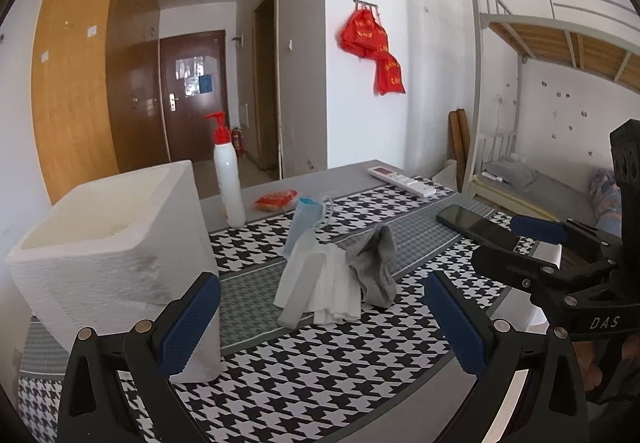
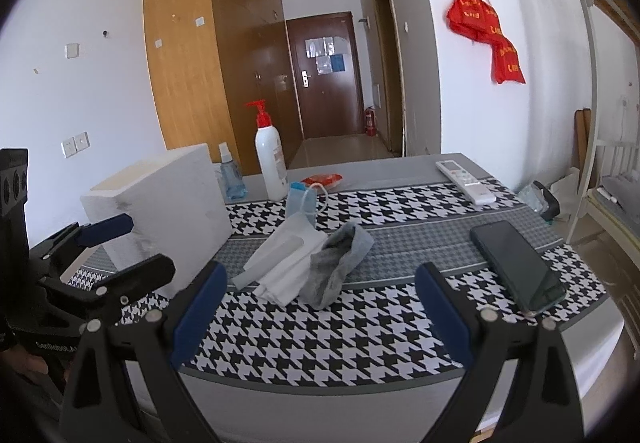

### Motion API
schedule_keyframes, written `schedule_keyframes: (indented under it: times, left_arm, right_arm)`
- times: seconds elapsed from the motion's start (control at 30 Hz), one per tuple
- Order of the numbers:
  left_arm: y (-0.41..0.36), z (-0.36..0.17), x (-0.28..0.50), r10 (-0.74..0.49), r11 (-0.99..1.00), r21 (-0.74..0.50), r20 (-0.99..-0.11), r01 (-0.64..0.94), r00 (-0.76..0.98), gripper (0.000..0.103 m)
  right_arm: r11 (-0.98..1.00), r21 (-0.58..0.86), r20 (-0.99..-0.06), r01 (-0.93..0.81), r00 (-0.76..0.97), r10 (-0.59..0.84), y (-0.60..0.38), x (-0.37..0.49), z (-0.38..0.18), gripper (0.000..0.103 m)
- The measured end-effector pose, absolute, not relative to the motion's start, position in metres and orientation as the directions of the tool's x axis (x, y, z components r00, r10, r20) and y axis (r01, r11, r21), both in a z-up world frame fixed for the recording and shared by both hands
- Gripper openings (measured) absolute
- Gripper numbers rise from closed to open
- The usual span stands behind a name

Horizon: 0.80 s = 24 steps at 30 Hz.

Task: Organize soft objects
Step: 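Move both tools toward the white tissues and grey sock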

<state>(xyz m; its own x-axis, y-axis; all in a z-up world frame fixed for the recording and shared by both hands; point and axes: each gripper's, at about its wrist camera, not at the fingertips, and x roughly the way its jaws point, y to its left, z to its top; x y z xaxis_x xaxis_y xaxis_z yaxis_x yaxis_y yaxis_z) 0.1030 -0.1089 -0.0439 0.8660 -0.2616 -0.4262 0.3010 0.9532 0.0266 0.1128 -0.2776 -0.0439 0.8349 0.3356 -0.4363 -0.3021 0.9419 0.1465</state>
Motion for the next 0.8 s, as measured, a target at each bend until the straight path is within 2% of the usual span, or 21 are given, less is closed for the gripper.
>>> schedule_keyframes:
  times: [0.57, 0.77, 0.8]
  left_arm:
    - [-0.12, -0.06, 0.129, -0.269, 0.947, 0.018, -0.503, 0.321, 0.821, 0.102]
    - [-0.121, -0.068, 0.144, -0.259, 0.949, 0.013, -0.535, 0.314, 0.804, 0.096]
    - [-0.122, -0.07, 0.146, -0.254, 0.95, 0.016, -0.543, 0.312, 0.801, 0.092]
  right_arm:
    - [0.947, 0.171, -0.471, -0.272, 0.822, 0.321, -0.289, 0.136, -0.058, 0.097]
    - [0.951, 0.172, -0.484, -0.257, 0.819, 0.309, -0.292, 0.145, -0.063, 0.097]
    - [0.951, 0.173, -0.487, -0.256, 0.817, 0.308, -0.293, 0.146, -0.064, 0.097]
